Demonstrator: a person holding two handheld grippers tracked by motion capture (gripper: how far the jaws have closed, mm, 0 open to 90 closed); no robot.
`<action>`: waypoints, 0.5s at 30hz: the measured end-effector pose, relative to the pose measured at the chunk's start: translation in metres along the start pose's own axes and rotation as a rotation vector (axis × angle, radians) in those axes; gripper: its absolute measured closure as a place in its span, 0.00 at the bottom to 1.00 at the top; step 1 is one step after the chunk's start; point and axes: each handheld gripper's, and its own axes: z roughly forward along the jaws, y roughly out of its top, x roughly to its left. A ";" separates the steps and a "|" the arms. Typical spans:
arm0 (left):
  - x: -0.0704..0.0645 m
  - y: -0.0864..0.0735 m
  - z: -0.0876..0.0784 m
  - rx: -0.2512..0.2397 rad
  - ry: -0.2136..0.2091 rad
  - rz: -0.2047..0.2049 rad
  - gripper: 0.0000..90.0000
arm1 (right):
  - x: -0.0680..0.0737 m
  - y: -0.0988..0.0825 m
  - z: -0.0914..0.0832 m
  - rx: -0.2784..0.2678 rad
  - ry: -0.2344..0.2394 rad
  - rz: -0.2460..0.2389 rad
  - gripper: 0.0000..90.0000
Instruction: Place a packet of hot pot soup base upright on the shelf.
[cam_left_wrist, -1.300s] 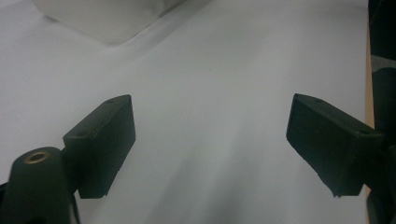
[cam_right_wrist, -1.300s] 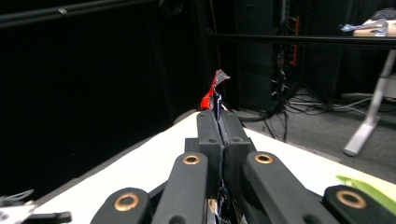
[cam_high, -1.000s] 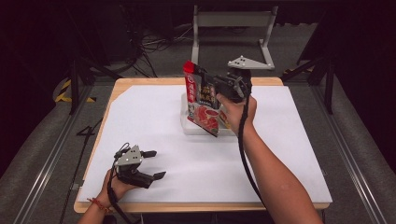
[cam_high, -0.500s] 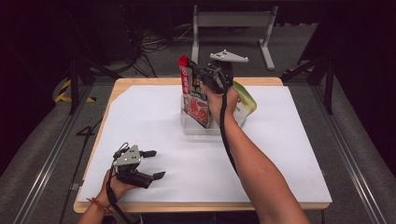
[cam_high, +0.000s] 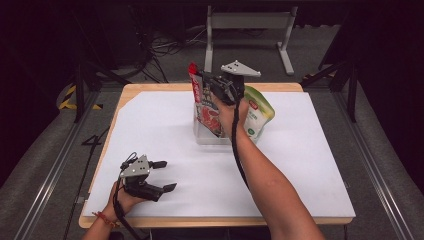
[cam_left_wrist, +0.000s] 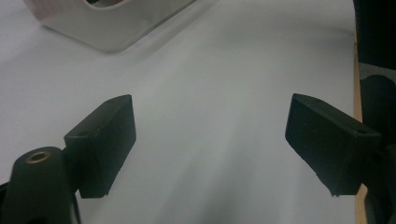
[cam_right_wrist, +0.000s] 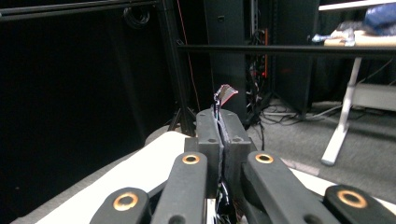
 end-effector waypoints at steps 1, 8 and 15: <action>0.000 0.000 0.000 0.001 0.000 0.000 0.19 | 0.000 -0.001 -0.001 -0.005 0.019 0.002 0.98; -0.001 0.000 0.001 0.011 0.001 0.005 0.19 | 0.008 -0.008 -0.011 -0.004 0.075 -0.017 0.97; -0.003 0.000 0.001 0.014 -0.001 0.008 0.19 | 0.014 -0.008 -0.013 0.031 0.072 0.045 0.96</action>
